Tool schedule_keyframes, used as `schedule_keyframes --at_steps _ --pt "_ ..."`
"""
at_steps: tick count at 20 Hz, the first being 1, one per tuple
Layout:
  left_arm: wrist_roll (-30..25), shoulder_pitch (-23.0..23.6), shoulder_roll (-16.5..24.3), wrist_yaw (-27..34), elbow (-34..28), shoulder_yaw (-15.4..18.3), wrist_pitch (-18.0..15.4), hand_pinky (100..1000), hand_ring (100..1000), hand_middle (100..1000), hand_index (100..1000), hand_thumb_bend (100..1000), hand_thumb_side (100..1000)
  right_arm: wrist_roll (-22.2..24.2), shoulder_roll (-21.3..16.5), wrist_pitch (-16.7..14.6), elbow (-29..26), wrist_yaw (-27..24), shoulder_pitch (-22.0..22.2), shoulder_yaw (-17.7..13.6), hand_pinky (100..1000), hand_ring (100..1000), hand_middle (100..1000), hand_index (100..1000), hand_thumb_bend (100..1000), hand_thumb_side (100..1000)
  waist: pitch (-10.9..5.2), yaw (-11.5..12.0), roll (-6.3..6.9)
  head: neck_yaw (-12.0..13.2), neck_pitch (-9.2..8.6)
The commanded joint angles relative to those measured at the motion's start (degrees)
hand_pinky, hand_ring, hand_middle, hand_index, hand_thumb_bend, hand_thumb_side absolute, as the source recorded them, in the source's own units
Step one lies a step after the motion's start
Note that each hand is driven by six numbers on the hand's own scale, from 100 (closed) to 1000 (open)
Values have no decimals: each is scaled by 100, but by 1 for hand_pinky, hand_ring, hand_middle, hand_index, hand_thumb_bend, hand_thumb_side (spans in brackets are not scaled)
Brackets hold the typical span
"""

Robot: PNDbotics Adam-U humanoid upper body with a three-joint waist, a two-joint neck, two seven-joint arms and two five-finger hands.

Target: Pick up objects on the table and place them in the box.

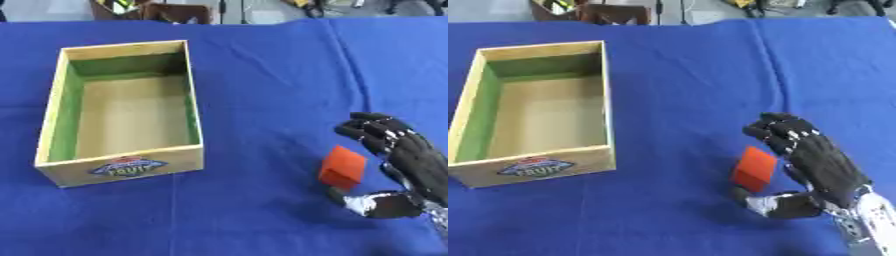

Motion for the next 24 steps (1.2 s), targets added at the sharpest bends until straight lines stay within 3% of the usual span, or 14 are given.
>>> schedule_keyframes --at_steps 1,15,24 --pt "-27 -19 69 -27 -106 10 5 294 344 433 514 100 993 117 -92 226 -128 6 -57 1 844 872 747 881 523 1000 -72 12 10 -23 -9" --pt "-76 -29 47 -50 -106 2 30 295 345 435 514 100 997 1572 -91 895 -128 -90 -35 -22 846 883 743 881 573 1000 -22 59 -11 -32 -116" --pt "-95 -22 35 -66 -106 5 37 295 346 436 514 100 999 2000 -44 1273 -128 -76 0 -152 837 874 728 876 558 1000 -8 53 -10 -36 -177"
